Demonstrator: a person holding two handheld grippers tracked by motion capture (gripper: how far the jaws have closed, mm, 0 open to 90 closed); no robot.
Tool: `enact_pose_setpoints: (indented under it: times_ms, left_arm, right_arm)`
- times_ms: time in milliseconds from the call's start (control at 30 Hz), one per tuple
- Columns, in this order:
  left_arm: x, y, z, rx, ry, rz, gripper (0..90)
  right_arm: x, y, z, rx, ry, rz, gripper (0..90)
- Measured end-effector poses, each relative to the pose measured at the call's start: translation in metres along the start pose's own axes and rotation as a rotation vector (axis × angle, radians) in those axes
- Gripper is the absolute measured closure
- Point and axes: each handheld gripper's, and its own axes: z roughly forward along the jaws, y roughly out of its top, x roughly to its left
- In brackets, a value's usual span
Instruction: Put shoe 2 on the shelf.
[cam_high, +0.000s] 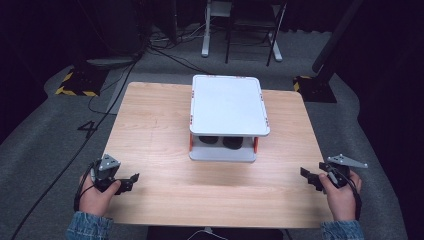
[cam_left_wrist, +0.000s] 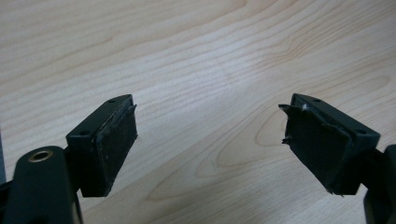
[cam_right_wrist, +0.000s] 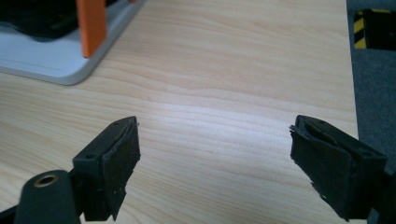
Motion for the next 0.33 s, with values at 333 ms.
enact_pose_setpoints:
  times_ms: [333]
  left_arm:
    - [-0.003, -0.002, 0.007, -0.013, -0.017, 0.005, 17.5]
  right_arm:
    - [0.003, -0.017, 0.033, -0.009, 0.042, 0.048, 16.1]
